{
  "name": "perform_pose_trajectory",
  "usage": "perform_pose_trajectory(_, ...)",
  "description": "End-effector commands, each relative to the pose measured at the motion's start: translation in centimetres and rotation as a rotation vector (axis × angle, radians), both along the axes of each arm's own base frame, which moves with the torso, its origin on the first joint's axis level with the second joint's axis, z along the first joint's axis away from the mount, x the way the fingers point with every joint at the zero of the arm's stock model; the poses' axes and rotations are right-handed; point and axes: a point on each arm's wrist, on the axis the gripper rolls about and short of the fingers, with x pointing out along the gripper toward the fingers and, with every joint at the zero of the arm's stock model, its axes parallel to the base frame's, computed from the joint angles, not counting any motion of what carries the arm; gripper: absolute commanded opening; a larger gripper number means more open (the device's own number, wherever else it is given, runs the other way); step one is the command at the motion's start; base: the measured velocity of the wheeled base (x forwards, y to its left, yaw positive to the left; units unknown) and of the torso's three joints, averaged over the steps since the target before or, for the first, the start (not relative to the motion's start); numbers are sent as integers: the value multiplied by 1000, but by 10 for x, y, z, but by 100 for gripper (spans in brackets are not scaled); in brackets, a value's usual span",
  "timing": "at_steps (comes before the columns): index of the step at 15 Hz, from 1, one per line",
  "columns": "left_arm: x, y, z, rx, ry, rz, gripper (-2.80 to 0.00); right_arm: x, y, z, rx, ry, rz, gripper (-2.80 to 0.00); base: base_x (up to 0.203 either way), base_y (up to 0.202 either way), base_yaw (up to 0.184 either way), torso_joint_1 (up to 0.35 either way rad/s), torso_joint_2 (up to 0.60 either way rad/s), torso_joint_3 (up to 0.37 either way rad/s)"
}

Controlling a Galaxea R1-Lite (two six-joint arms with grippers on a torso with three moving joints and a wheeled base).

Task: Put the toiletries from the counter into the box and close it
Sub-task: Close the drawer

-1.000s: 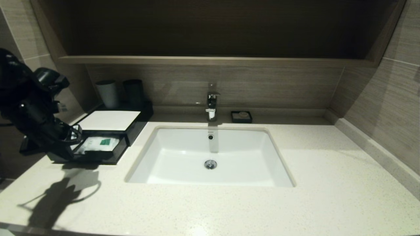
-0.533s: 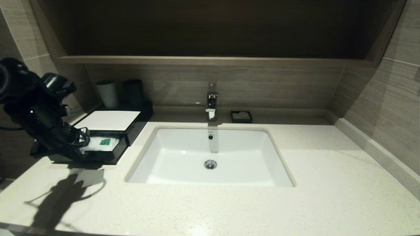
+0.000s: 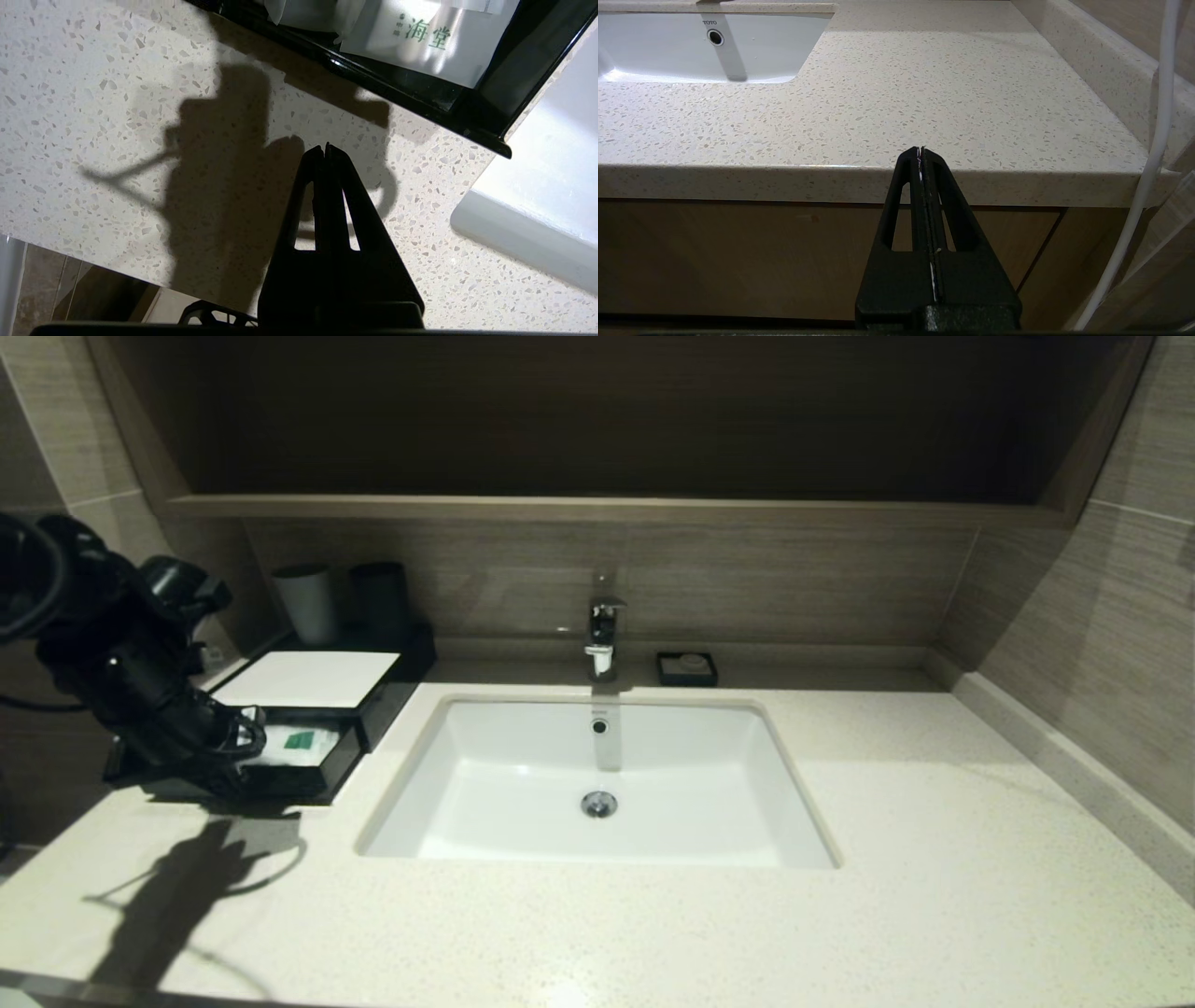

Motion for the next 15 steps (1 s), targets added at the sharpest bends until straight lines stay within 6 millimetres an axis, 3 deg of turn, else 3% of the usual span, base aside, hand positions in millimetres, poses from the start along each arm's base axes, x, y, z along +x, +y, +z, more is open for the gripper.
perform_pose_trajectory(1, 4, 0, -6, -2, 16, 0, -280, 0, 0, 0, 0, 0, 0, -280, 0, 0, 0, 0, 0, 0)
perform_pose_trajectory(15, 25, -2, -13, 4, -38, -6, -280, 0, 0, 0, 0, 0, 0, -280, 0, 0, 0, 0, 0, 0)
